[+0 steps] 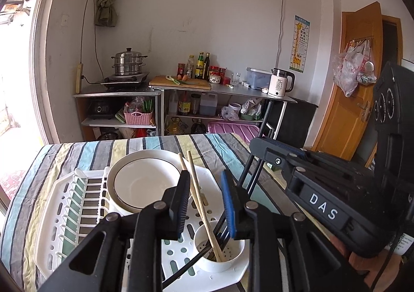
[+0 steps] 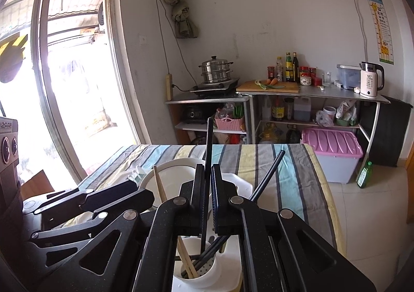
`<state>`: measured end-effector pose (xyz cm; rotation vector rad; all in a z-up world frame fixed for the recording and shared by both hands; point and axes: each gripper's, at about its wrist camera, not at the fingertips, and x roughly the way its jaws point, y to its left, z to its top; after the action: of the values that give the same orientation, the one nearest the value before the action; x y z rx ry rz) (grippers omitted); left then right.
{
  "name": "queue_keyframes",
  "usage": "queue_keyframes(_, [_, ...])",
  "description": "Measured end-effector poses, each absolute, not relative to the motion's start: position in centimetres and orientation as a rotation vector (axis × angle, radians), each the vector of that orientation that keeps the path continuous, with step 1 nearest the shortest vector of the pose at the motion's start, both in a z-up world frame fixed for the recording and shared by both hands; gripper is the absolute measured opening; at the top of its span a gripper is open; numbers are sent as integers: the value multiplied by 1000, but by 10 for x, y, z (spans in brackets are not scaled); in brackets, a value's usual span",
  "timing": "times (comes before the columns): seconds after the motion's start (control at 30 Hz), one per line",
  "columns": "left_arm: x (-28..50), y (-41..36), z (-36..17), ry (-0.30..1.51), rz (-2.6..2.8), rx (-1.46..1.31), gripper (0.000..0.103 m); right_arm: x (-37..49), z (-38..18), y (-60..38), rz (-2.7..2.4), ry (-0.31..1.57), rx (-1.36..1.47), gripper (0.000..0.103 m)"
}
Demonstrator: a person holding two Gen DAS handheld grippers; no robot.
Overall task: Organize utensils
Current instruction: 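Lower the wooden chopstick into the cup and open the left tool while the right tool releases its black chopstick, then move both tools back down toward the remaining chopsticks on the cloth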
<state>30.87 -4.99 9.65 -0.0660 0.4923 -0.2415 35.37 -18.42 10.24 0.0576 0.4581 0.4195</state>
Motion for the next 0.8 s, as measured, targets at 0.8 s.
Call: queue_keyframes(0.8, [232,-6,106,407,-228,-98,30,305,97,-200,381,466,34,16])
